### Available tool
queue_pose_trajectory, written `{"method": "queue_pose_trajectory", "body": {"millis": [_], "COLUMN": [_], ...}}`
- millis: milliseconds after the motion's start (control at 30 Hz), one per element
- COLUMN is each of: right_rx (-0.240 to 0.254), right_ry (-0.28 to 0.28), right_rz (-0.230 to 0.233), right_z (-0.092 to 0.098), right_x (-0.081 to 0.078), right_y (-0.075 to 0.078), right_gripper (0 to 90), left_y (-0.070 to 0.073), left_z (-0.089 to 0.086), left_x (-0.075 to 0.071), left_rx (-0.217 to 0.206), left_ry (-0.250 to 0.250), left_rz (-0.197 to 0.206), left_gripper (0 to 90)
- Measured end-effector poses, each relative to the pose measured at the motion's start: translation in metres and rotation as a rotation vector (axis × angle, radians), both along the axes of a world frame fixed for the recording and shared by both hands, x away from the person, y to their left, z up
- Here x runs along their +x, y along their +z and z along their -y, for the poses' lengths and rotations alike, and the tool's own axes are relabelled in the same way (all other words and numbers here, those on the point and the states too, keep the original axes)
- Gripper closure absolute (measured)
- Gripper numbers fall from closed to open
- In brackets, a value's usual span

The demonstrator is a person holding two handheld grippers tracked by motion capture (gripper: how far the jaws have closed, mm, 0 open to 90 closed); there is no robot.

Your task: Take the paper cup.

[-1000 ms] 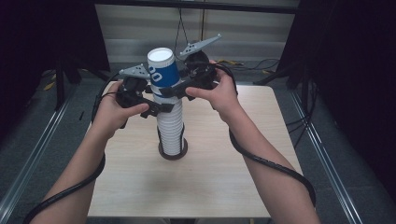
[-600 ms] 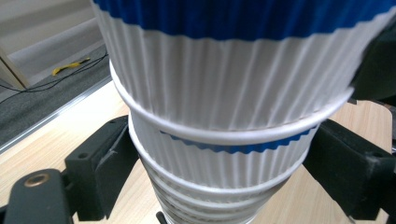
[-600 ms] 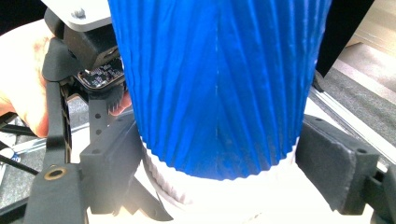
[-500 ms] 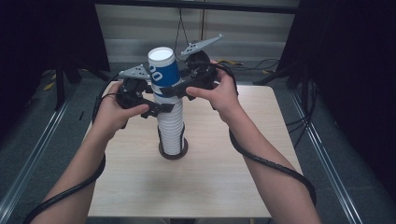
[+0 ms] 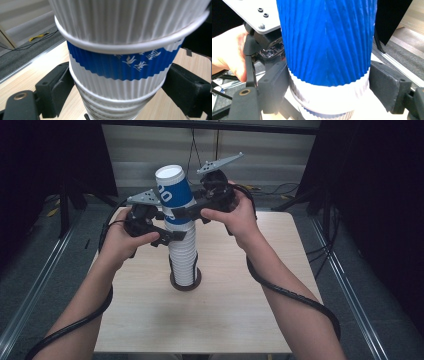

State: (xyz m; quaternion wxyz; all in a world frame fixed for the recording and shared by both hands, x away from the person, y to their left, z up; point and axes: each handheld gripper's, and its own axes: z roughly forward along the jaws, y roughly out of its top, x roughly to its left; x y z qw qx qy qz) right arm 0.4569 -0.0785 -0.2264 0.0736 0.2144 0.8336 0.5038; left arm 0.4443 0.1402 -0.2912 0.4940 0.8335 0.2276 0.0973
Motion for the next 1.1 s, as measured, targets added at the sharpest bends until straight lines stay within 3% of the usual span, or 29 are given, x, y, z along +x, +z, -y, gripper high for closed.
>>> {"method": "queue_pose_trajectory", "body": {"millis": [100,367,533,667,933,1000,1100], "right_rx": [0.008,-0.037,-0.025,-0.009,-0.04,-0.027,0.039], "right_ry": [0.0,0.0,-0.007,-0.013,-0.019,-0.022,-0.026], "right_rz": [0.001,-0.005,-0.016,-0.024,-0.017,-0.011,-0.01], "right_z": [0.0,-0.003,-0.006,-0.009,-0.011,-0.01,-0.005], "right_x": [0.0,0.0,0.001,0.002,0.001,0.001,0.001], "right_y": [-0.002,-0.013,-0.016,-0.017,-0.015,-0.011,-0.001], "right_gripper": [18.4,14.4,13.4,12.5,15.5,16.6,18.4], "left_y": [0.0,0.0,0.0,0.0,0.0,0.0,-0.002], "left_z": [0.0,0.001,0.0,0.001,0.001,0.0,-0.001], "left_x": [0.0,-0.001,0.0,-0.001,-0.001,-0.001,0.0], "left_rx": [0.001,0.005,0.006,0.007,0.005,0.004,-0.012], "left_ry": [-0.001,-0.001,-0.004,-0.006,-0.005,-0.003,0.001], "left_rz": [0.001,-0.003,0.003,0.0,0.003,0.005,0.003], "left_gripper": [12.9,12.9,12.9,12.9,13.0,13.0,13.0]}}
